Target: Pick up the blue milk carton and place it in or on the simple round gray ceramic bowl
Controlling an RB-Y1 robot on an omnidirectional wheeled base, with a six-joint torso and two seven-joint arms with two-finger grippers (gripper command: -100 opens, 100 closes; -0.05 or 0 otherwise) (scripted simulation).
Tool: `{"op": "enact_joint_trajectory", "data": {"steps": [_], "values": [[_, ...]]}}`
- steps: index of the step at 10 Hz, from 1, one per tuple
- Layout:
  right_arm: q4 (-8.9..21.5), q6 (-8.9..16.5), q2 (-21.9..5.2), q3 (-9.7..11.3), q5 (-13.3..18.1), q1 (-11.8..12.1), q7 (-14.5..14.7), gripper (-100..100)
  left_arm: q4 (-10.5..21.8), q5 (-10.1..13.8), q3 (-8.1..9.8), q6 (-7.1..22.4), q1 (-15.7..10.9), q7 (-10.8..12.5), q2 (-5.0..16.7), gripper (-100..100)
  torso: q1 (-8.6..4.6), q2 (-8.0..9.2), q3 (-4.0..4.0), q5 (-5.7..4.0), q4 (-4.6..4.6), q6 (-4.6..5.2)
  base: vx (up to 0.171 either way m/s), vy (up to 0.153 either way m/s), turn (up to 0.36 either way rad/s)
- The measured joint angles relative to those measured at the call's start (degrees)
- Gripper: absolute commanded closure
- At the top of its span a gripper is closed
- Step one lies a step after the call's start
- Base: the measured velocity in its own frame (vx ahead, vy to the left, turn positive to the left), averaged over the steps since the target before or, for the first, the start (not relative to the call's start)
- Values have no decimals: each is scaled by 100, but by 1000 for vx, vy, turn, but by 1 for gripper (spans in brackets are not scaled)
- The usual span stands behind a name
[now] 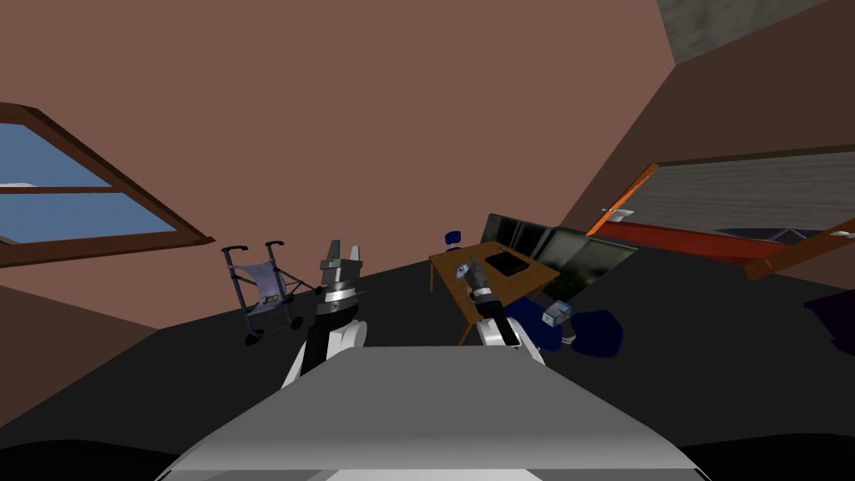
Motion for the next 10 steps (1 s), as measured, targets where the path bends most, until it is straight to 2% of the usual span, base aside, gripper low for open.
{"op": "enact_joint_trajectory", "data": {"steps": [4, 6, 8, 10], "values": [[707, 625, -134, 69, 442, -259, -374, -100, 0, 0, 0, 0, 0, 0, 0, 0, 11, -8, -5, 2, -2, 0, 43, 89, -4], [963, 933, -106, 205, 743, -218, -520, -100, 0, 0, 0, 0, 0, 0, 0, 0, 16, -6, -3, 3, -1, 0, 34, 70, -4], [1202, 1250, -154, 241, 934, -368, -650, -100, 0, 0, 0, 0, 0, 0, 0, 0, 7, -10, -5, 0, -2, -1, 51, 71, -2], [1535, 1534, -219, 298, 1182, -393, -854, -100, 0, 0, 0, 0, 0, 0, 0, 0, 17, -11, -6, 3, -2, 0, 53, 99, -9]]}}
